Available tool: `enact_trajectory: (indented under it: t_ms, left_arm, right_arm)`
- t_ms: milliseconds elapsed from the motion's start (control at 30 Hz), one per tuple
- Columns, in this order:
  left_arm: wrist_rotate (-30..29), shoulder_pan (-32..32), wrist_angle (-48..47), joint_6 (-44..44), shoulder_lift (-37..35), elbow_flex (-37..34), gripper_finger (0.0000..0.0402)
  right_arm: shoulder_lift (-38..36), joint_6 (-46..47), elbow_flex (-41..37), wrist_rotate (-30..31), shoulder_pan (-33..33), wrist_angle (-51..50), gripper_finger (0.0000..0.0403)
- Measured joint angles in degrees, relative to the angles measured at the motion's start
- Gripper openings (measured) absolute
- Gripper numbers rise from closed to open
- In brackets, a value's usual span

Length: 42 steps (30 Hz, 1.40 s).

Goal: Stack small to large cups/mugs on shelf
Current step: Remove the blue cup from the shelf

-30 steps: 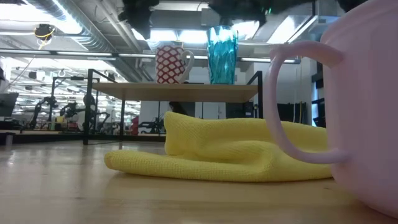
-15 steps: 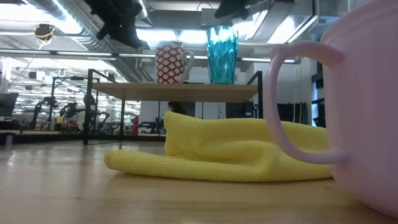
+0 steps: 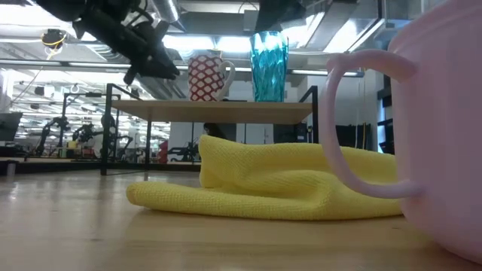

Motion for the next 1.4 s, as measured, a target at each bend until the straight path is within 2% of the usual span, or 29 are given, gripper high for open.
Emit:
enact_trajectory:
  t_ms: [133,267,400,600,733,867,1000,1167,1400]
  left_arm:
    - [4.2,2.7,2.73,0.67,0.18,-0.84,0.0076]
    - [8.79,5.43,2.83,1.9,1.75,-1.07,0.0076]
    - [14.5,7.31,5.09,3.17,3.68,-1.07,0.0076]
    - [15.79,8.17,7.74,3.36,6.25,-1.07,0.0076]
    - [18.25,8.12,9.09,3.4,6.38,-1.07,0.0076]
    - [20.79,7.91,12.44,1.73,6.38,-1.07,0.0076]
    - [20.38,7.82,13.55,1.53,6.38,-1.07,0.0076]
    - [17.69,6.54,13.34,1.67,6.38,-1.07,0.0076]
    - [17.05,6.51,13.29,1.98,6.38,-1.07,0.0076]
  right_arm:
    - [0.0,0.69,-4.85,13.29,4.57,2.85,0.0004]
    - [0.0,3.88,-9.16,17.97,7.21,6.67,0.0003]
    - [-0.03,6.92,-13.03,17.13,9.1,10.71,0.0003]
    - [0.11,7.57,-16.51,15.84,10.78,16.14,0.0002]
    - [0.13,7.22,-14.04,15.58,11.87,15.85,0.0003]
    - [0.07,4.39,-9.06,17.93,13.13,15.16,0.0003]
    - [0.02,1.23,-6.76,19.61,13.76,13.61,0.0003]
    - [0.02,2.88,-6.3,18.34,13.69,10.77,0.0003]
    - [0.02,2.6,-6.28,18.32,13.57,10.47,0.0003]
